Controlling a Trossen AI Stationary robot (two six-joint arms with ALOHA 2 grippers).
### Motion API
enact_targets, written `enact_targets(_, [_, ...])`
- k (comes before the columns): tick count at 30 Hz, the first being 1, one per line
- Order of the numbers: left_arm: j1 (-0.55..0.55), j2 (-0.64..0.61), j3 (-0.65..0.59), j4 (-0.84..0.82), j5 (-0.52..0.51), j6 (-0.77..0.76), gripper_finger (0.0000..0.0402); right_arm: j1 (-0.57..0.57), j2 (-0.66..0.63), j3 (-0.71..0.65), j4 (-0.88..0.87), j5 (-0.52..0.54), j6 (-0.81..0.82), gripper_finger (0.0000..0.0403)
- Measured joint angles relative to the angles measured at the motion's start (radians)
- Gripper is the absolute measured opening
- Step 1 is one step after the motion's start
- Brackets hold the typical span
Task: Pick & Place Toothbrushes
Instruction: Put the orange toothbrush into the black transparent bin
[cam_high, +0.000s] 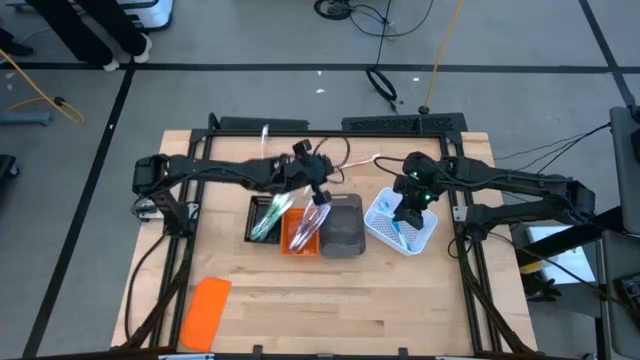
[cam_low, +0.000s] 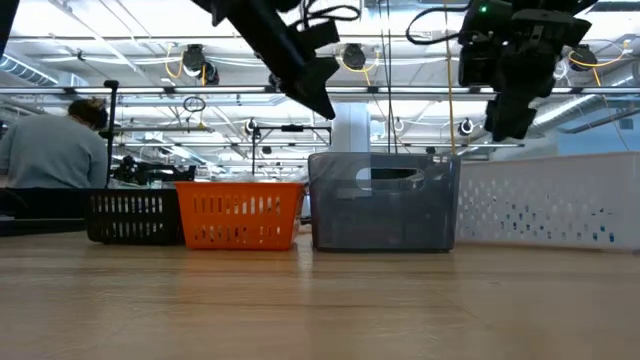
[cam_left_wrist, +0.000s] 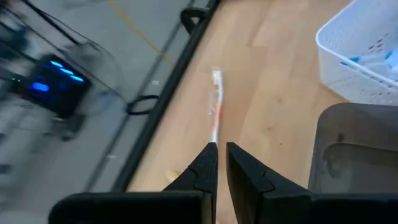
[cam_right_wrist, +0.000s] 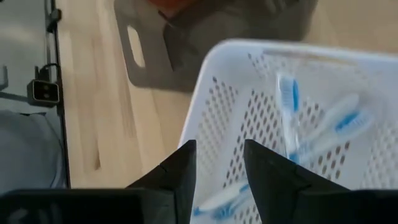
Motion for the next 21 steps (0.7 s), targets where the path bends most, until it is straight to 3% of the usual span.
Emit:
enact_targets(5, [0.131, 0.003, 0.0, 0.008, 0.287, -0.075, 0.006, 0.001, 0.001, 0.0, 0.057, 0.0, 0.0, 0.0123])
enact_targets(7, [0.174, 0.003, 0.0, 0.008, 0.353, -0.077, 0.0076, 0.001, 0.001, 0.0, 0.068, 0.0, 0.0, 0.0123])
enact_targets(15, [0.281, 0.009, 0.0, -0.038, 0.402, -0.094, 0.0139, 0.001, 0.001, 0.0, 0.088, 0.0, -0.009, 0.0123])
enact_targets(21, [0.34, 0.04, 0.002, -0.138, 0.398, -0.08, 0.0154, 0.001, 0.001, 0.0, 0.089, 0.0, -0.013, 0.0123])
